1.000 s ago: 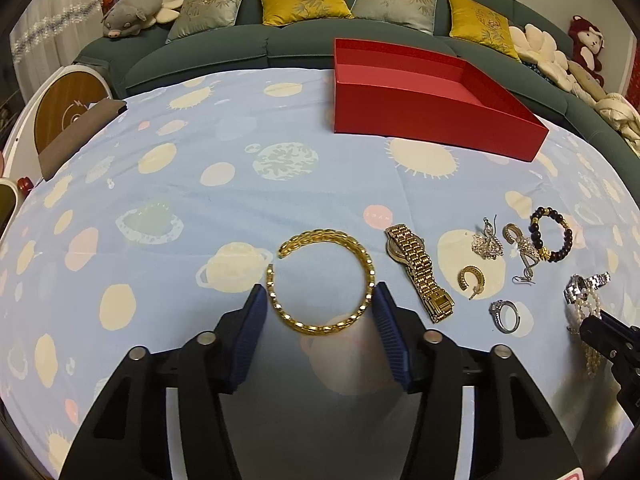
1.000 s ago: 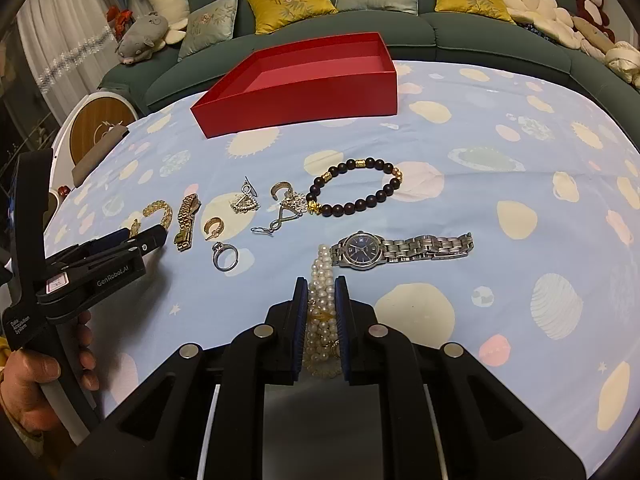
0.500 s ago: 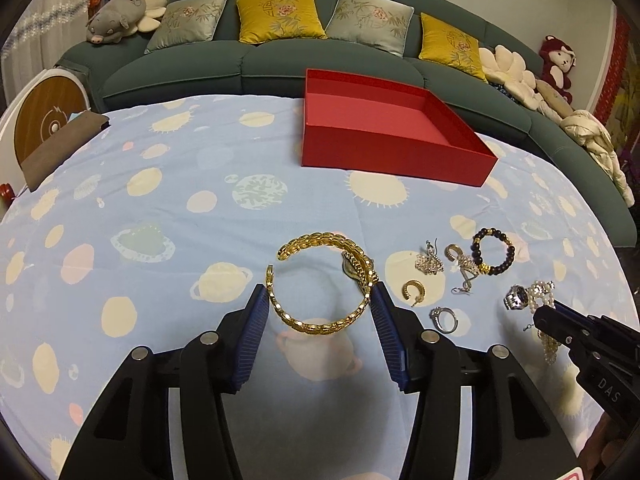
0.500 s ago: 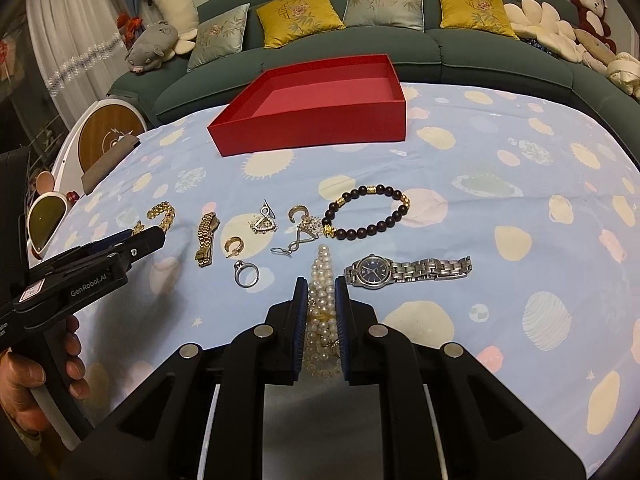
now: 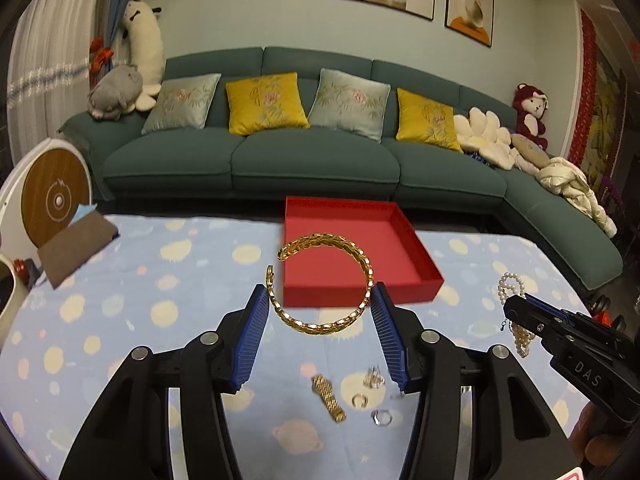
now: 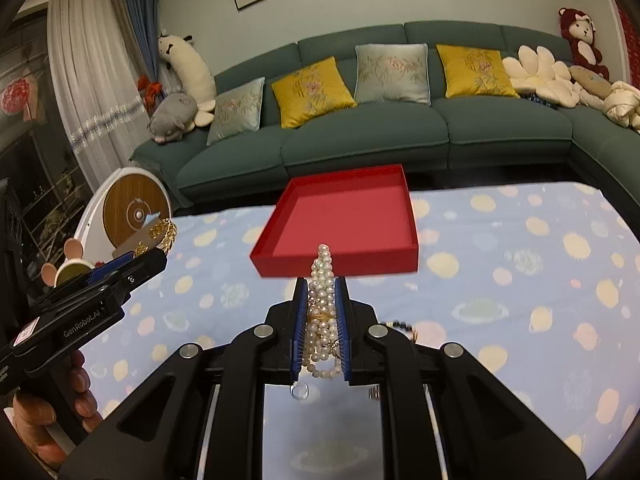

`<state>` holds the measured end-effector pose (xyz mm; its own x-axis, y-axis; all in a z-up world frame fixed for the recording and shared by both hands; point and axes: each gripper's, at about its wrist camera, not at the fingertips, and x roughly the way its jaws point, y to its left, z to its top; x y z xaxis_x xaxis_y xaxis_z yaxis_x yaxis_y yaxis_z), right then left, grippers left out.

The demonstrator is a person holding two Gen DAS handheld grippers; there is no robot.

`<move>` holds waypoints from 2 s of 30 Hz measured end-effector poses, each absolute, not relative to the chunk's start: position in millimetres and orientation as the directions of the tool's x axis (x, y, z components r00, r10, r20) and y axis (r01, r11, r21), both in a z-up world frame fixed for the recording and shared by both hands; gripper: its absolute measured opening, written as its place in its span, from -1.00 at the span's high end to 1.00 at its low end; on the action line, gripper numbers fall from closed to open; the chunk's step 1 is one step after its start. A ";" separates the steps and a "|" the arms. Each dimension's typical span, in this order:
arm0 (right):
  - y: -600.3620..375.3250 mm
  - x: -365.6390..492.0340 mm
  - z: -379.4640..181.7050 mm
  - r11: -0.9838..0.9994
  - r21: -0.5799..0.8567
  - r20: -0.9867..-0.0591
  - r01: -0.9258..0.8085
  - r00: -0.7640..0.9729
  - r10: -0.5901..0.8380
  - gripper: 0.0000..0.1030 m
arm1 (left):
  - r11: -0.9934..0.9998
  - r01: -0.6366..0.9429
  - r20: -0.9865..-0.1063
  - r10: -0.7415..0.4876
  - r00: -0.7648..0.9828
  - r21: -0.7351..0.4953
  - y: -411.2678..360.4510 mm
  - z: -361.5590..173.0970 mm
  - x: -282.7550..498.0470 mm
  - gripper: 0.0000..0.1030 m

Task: Organize jewelry
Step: 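Carry pearls and bangle into the red box and open both tools, then move both tools back over the remaining jewelry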

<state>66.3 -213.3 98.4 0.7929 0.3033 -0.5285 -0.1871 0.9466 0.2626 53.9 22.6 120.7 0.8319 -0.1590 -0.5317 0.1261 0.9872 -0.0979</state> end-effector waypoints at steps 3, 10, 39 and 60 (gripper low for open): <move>-215.8 89.5 126.4 0.945 0.260 -0.484 -0.200 0.819 0.307 0.74 | 0.982 0.150 -0.503 -0.188 0.844 -0.116 18.8 144.7 80.3 0.02; -220.2 176.6 140.9 0.950 0.255 -0.474 -0.182 0.833 0.287 0.74 | 0.987 0.132 -0.527 -0.162 0.834 -0.095 4.0 147.1 171.3 0.02; -222.6 393.3 1.5 0.959 0.281 -0.733 -0.042 0.635 0.243 0.40 | 0.994 0.078 -0.741 -0.111 0.662 -0.080 -9.2 6.3 367.5 0.07; -265.1 112.3 113.1 0.960 0.264 -0.520 -0.095 0.824 0.224 0.03 | 0.985 0.075 -0.657 -0.160 0.737 -0.155 49.0 87.9 118.6 -0.46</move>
<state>112.3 -265.1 113.1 0.8245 0.2242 -0.5196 -0.0948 0.9599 0.2638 118.6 49.0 87.9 0.7365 -0.1597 -0.6573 0.0753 0.9851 -0.1549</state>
